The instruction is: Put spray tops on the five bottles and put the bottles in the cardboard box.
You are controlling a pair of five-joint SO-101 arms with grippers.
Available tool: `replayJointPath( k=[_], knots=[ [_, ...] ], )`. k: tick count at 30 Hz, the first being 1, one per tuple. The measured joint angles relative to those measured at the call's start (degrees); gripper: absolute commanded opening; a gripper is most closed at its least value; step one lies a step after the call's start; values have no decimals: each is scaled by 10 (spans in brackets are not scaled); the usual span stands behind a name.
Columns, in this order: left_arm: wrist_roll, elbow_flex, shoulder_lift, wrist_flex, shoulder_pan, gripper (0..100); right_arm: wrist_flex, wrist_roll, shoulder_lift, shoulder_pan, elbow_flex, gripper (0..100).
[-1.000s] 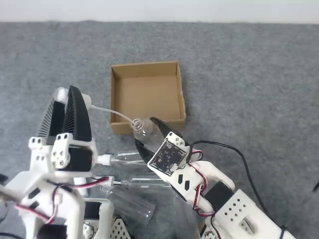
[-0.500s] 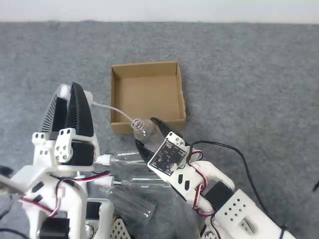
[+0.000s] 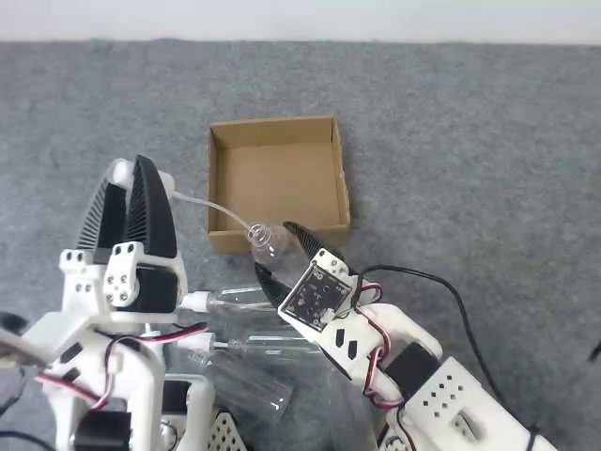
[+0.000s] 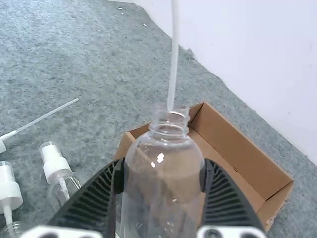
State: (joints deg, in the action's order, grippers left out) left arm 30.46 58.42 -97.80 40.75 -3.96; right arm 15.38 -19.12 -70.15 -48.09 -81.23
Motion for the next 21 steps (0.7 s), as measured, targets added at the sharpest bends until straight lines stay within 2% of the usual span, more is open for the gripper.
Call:
replayJointPath(
  k=[21],
  knots=[
    [-2, -23, 0, 0, 0, 11, 0, -1, 0, 0, 0, 83]
  ],
)
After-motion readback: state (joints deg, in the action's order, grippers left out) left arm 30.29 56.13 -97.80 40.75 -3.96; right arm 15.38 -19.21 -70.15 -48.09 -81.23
